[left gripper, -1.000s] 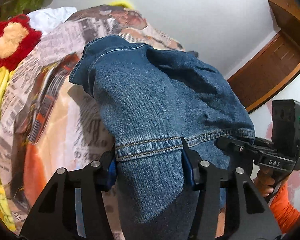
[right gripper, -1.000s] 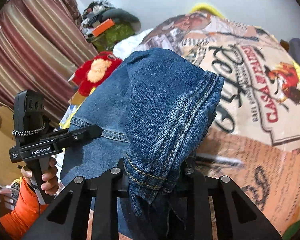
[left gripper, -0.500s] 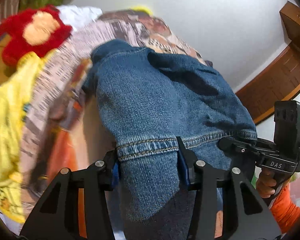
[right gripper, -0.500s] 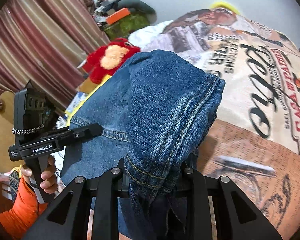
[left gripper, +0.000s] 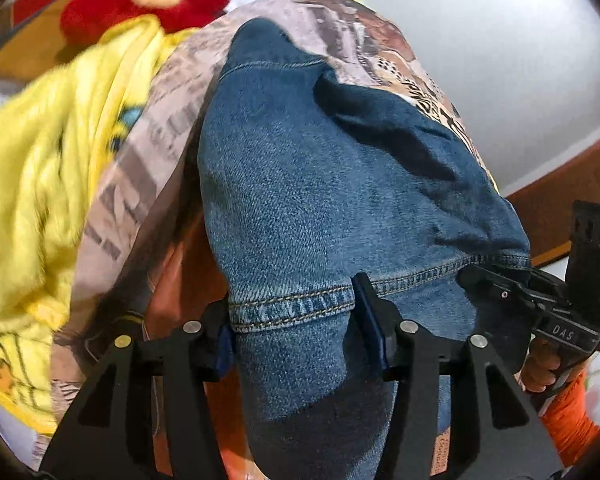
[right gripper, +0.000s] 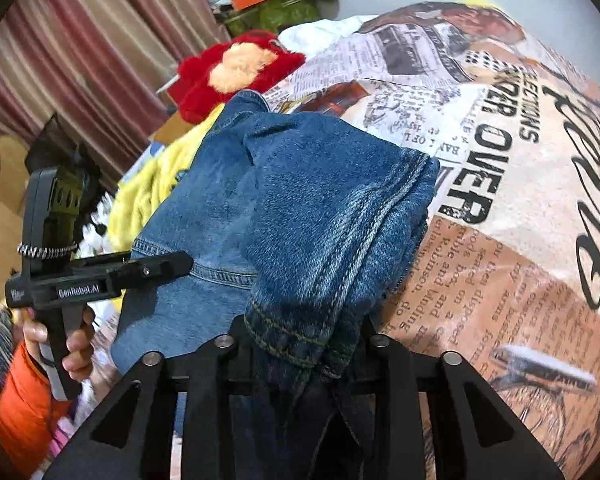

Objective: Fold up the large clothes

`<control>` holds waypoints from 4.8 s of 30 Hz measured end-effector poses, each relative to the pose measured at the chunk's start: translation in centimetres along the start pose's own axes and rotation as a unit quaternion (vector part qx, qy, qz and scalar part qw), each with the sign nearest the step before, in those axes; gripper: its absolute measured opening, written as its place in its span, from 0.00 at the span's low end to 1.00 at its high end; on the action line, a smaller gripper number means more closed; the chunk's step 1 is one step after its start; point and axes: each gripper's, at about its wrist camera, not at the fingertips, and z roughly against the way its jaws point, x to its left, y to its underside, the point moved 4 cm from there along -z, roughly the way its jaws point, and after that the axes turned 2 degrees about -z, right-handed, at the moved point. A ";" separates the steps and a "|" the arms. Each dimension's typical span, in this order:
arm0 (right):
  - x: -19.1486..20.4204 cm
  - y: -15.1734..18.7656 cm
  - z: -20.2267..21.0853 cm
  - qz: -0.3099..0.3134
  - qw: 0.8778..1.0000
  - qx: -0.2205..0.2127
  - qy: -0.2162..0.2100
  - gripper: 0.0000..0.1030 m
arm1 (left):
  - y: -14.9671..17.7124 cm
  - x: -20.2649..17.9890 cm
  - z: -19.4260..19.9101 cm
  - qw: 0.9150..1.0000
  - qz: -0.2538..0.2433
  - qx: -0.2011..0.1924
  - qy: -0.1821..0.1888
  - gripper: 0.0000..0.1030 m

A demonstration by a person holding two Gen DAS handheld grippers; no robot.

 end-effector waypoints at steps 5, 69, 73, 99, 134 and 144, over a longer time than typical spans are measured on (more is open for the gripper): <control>-0.5 0.6 -0.8 0.028 0.999 0.010 0.035 0.51 | 0.9 -0.2 -0.6 0.999 -0.022 -0.006 -0.031 0.60; -6.3 -3.1 1.5 -0.035 0.994 -0.050 0.085 0.76 | -3.6 -3.6 -1.4 0.964 -0.143 -0.079 -0.211 0.77; -5.8 -2.8 5.0 -0.027 0.990 -0.079 0.117 0.76 | -3.2 -4.5 1.8 0.962 -0.142 -0.102 -0.211 0.77; 10.8 8.2 33.9 0.027 0.924 -0.380 0.033 0.76 | 9.4 -22.2 29.5 0.873 -0.235 -0.406 -0.133 0.77; 15.3 14.9 34.2 0.018 0.896 -0.411 0.167 1.00 | 13.6 -20.3 29.1 0.891 -0.189 -0.394 -0.122 1.00; 15.2 14.8 34.3 0.017 0.896 -0.411 0.169 1.00 | 13.4 -20.0 29.2 0.895 -0.179 -0.391 -0.120 1.00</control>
